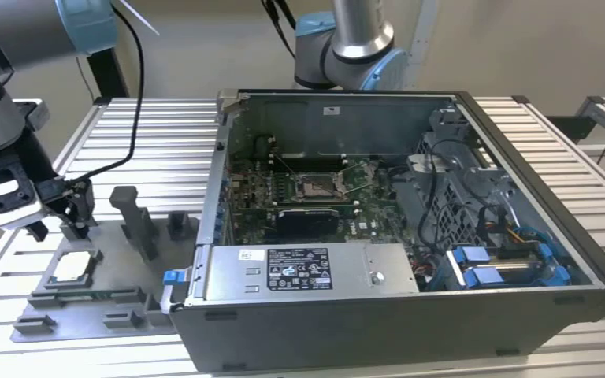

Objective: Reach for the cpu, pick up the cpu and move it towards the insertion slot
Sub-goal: 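Pick up the cpu and move it towards the insertion slot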

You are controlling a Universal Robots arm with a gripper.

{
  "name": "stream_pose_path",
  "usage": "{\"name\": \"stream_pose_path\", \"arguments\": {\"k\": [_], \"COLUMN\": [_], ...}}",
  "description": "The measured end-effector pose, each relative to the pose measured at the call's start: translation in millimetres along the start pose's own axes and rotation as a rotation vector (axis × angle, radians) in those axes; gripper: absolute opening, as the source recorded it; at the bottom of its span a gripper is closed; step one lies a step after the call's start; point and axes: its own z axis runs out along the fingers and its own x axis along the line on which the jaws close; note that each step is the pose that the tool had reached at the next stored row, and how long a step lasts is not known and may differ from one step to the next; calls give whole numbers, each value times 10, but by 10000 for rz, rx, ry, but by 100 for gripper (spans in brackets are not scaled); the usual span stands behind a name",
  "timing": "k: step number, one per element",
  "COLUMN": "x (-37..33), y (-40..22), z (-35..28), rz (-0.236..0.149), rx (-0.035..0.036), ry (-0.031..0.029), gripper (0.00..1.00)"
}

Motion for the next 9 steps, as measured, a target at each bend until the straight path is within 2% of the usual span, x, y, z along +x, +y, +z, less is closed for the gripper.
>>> {"name": "stream_pose_path", "arguments": {"k": [9], "x": [2], "y": [-21], "z": [77], "rz": [0], "rx": [-1], "ry": [-1], "gripper": [100]}}
